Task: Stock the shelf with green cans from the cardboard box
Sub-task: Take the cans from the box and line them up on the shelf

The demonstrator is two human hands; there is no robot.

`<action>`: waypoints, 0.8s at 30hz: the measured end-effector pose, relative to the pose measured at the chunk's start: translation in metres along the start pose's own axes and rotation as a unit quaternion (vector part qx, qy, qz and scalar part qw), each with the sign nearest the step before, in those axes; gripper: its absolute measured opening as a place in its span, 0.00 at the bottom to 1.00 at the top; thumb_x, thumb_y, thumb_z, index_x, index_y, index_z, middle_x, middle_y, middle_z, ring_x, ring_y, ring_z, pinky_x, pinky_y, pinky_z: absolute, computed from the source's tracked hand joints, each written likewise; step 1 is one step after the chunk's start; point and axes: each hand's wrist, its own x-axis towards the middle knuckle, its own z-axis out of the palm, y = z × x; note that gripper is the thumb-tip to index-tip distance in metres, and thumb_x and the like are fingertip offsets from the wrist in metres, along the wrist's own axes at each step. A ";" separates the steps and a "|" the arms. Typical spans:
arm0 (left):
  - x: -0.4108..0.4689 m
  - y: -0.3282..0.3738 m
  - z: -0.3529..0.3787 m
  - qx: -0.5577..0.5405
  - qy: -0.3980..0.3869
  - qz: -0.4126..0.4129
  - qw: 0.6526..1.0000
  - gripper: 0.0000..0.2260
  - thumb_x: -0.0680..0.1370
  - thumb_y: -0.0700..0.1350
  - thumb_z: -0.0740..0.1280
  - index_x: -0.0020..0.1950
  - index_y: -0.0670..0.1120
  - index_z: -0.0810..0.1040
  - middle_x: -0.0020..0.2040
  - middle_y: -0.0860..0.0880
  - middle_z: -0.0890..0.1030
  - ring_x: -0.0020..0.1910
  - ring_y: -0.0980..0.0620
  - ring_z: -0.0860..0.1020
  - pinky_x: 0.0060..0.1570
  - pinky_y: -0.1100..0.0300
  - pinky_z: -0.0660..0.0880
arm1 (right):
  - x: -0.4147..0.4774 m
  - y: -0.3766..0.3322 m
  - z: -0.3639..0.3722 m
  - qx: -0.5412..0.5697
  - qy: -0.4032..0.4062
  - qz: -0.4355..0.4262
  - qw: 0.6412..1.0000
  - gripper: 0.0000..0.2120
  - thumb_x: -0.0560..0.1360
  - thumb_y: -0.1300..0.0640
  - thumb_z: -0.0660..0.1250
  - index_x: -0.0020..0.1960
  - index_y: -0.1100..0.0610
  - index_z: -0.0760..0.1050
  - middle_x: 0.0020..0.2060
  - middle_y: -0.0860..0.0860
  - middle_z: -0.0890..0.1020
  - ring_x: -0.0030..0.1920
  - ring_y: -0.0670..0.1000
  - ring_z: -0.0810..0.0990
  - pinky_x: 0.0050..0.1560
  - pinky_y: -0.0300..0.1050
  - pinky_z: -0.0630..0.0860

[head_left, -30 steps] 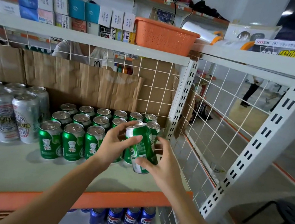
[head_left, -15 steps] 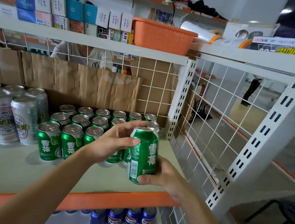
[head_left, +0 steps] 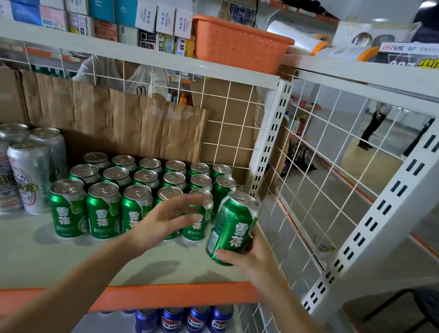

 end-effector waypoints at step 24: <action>-0.028 -0.107 0.009 0.456 -0.076 -0.018 0.887 0.36 0.68 0.66 0.46 0.72 0.52 0.65 0.74 0.53 0.61 0.73 0.54 0.55 0.69 0.61 0.50 | 0.065 0.068 -0.023 -0.178 0.054 0.067 0.980 0.39 0.53 0.54 0.83 0.60 0.53 0.68 0.52 0.46 0.77 0.51 0.47 0.77 0.58 0.49 0.75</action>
